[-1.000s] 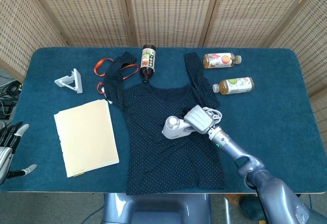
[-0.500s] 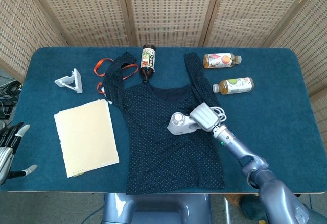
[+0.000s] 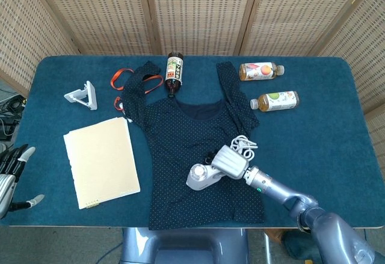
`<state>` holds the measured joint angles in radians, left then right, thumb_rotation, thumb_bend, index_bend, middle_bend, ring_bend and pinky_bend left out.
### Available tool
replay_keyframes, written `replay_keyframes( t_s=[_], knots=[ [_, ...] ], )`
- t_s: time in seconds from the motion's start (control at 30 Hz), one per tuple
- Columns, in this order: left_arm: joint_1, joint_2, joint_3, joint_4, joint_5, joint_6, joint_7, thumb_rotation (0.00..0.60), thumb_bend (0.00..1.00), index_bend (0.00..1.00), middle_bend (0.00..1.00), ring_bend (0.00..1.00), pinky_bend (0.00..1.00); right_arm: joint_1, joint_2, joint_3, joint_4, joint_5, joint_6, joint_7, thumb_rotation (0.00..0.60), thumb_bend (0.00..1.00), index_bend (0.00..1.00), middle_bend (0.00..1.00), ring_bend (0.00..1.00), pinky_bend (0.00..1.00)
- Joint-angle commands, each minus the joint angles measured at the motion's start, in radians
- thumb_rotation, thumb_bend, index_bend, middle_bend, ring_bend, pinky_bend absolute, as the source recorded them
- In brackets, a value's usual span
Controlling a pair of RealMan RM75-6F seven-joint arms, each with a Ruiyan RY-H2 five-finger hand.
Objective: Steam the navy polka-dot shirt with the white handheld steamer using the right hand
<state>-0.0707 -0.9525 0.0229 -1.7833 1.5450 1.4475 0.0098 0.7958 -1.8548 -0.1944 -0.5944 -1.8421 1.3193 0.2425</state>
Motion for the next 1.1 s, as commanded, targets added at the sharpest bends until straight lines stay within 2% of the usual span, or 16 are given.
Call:
replay_keyframes(
  t_s=[0.03, 0.27, 0.43, 1.1],
  knots=[
    [0.001, 0.001, 0.000, -0.001, 0.002, 0.003, 0.001, 0.600, 0.00, 0.00, 0.00, 0.00, 0.00, -0.007, 0.029, -0.027, -0.064, -0.037, 0.036, -0.024, 0.600, 1.00, 0.61, 0.57, 0.68, 1.00],
    [0.002, 0.001, 0.003, -0.002, 0.009, 0.005, 0.002, 0.600, 0.00, 0.00, 0.00, 0.00, 0.00, -0.009, 0.045, -0.053, -0.096, -0.087, 0.072, -0.085, 0.600, 1.00, 0.61, 0.57, 0.68, 1.00],
    [0.003, 0.000, 0.003, 0.001, 0.010, 0.008, 0.000, 0.600, 0.00, 0.00, 0.00, 0.00, 0.00, -0.010, 0.041, -0.039, -0.074, -0.072, 0.048, -0.082, 0.600, 1.00, 0.61, 0.57, 0.68, 1.00],
    [0.000, -0.003, 0.002, -0.005, 0.007, 0.001, 0.012, 0.600, 0.00, 0.00, 0.00, 0.00, 0.00, -0.020, -0.012, 0.066, 0.205, 0.068, -0.079, 0.015, 0.600, 1.00, 0.61, 0.57, 0.68, 1.00]
  ],
)
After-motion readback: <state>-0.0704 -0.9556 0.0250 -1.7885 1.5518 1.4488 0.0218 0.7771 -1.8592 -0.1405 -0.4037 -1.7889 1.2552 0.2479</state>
